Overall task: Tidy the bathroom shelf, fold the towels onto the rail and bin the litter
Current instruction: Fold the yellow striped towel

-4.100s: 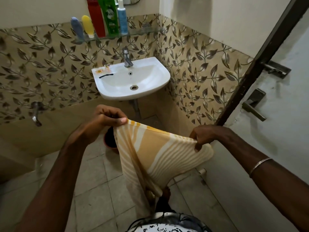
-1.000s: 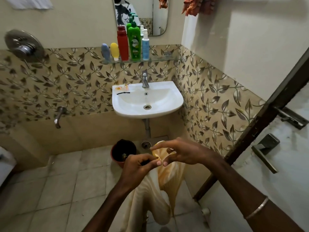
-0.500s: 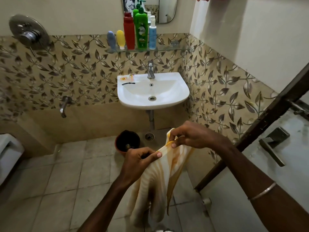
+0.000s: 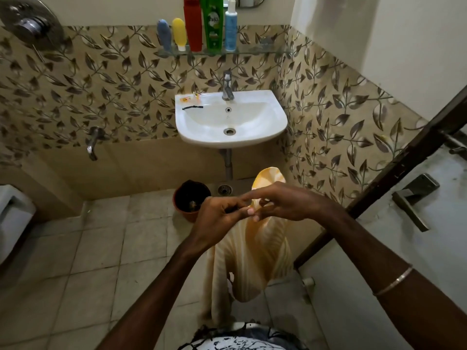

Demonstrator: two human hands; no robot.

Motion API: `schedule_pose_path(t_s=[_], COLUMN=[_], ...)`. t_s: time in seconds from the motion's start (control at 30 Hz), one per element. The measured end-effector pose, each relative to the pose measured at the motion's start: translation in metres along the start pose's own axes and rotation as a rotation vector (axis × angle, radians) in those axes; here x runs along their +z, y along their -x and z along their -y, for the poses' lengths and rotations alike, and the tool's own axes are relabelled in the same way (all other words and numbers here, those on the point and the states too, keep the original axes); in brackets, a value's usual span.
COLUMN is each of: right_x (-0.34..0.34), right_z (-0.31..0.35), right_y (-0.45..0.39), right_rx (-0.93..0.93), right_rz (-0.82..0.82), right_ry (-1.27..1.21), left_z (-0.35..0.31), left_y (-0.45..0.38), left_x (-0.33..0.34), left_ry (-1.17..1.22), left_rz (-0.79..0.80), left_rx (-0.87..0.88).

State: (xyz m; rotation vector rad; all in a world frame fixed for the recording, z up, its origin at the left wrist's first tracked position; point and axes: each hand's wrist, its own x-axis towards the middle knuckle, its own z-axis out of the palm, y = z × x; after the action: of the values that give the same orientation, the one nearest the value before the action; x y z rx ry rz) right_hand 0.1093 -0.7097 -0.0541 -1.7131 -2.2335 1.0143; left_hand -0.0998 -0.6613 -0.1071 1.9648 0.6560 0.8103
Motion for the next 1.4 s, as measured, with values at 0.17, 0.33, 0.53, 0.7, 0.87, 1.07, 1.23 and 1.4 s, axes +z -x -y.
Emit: schedule_pose_path(t_s=[0.17,0.33,0.53,0.7,0.87,1.07,1.23,1.4], right_x=[-0.001,-0.019,-0.047,-0.047,-0.013,-0.002,-0.02,-0.041], right_z=[0.006,0.002,-0.025,-0.038,-0.006,0.002,-0.001,-0.014], right_y=[-0.001,0.008,0.027,0.03,0.013,0.004,0.01,0.023], right_rx=[-0.044,-0.009,0.052,0.109,0.015,-0.034,-0.032,0.028], right_rz=[-0.102,-0.146,-0.286,-0.276,-0.058,-0.111,-0.163,-0.221], right_ry=[0.087,0.068,-0.031,-0.086,-0.191,-0.185,-0.151,-0.145], left_z=[0.004,0.011,0.022,0.016,0.001,-0.002,0.006,0.004], left_y=[-0.001,0.007,0.016,0.012,0.001,0.001,0.011,0.016], left_x=[-0.006,-0.002,-0.008,-0.008,-0.003,-0.006,-0.005,-0.011], left_ry=[-0.004,0.036,0.114,0.113,0.143,0.129,0.168,0.192], left_rz=[0.012,-0.007,-0.049,-0.059,-0.008,0.042,-0.012,-0.057], left_rx=[-0.013,-0.078,-0.167,-0.154,-0.085,-0.076,-0.141,-0.157])
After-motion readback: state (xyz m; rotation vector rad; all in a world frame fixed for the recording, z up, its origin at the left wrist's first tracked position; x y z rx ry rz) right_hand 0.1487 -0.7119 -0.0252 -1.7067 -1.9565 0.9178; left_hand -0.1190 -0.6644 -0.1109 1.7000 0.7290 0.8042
